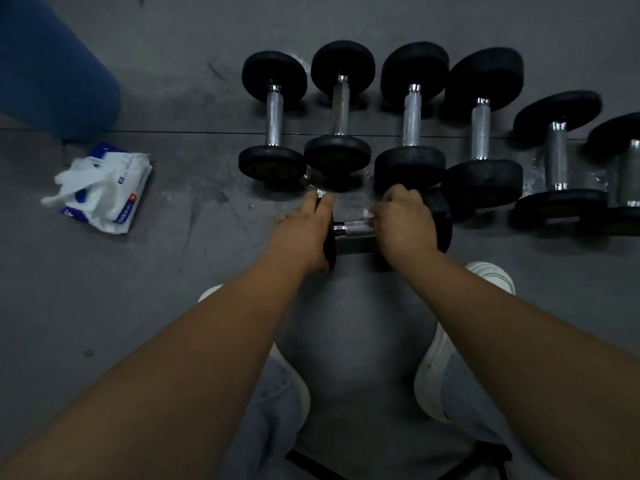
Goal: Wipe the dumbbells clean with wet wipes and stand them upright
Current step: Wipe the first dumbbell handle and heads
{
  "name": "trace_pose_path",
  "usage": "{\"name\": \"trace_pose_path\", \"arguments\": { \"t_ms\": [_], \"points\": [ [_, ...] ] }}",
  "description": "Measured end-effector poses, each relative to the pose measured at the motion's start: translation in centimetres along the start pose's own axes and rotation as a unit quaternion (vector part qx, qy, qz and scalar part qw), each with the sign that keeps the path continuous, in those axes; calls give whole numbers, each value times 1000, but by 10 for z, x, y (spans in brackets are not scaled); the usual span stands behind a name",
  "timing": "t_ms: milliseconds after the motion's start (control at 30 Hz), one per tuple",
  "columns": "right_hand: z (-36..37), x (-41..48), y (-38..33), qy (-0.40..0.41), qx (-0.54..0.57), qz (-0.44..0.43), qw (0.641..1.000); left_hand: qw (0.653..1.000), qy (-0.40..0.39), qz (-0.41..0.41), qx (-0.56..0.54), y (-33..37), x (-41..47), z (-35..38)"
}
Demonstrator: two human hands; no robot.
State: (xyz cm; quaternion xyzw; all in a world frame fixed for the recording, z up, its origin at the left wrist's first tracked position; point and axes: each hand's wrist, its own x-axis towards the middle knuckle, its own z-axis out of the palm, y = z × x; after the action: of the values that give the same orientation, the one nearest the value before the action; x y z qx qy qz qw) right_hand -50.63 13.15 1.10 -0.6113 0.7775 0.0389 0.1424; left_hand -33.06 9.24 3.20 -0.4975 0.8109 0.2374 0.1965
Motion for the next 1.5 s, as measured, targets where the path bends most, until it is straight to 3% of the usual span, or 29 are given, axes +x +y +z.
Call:
{"name": "trace_pose_path", "arguments": {
  "t_ms": [67, 200, 333, 467, 567, 700, 833, 933, 1067, 1167, 1333, 1500],
  "points": [
    [5, -2, -13, 14, -36, -47, 998, 1000, 2, 1, -1, -1, 1, -1],
    [10, -6, -25, -69, 76, -126, 987, 1000, 10, 2, 0, 1, -2, 2],
    [12, -7, -17, -41, 21, -101, 994, 1000, 24, 3, 7, 1, -6, 7],
    [3, -5, -20, -124, 41, -156, 979, 1000, 14, 14, 4, 0, -8, 13],
    [-5, 2, -15, -157, 14, -140, 978, 999, -14, 34, -24, -6, -2, 4],
    [-13, 4, -20, -136, 82, -117, 980, 998, 4, 49, -25, -12, -1, 1],
    [1, -9, -21, -177, 70, -144, 971, 996, -38, 54, -54, -11, -6, 13],
    [-2, -8, -14, -145, 103, -127, 976, 994, -59, 67, -66, -12, -6, 8],
    [-2, -10, -12, -210, 14, -128, 969, 995, -61, 66, -53, -15, -7, 7],
    [-8, -12, -7, -217, 13, -126, 968, 993, -59, 75, -72, -16, -10, 17],
    [-2, -18, -10, -232, -80, -147, 958, 977, -44, 66, -196, -25, -13, 26],
    [-1, -25, -11, -176, -105, -144, 968, 921, -73, 10, -383, -31, -15, 44]
  ]
}}
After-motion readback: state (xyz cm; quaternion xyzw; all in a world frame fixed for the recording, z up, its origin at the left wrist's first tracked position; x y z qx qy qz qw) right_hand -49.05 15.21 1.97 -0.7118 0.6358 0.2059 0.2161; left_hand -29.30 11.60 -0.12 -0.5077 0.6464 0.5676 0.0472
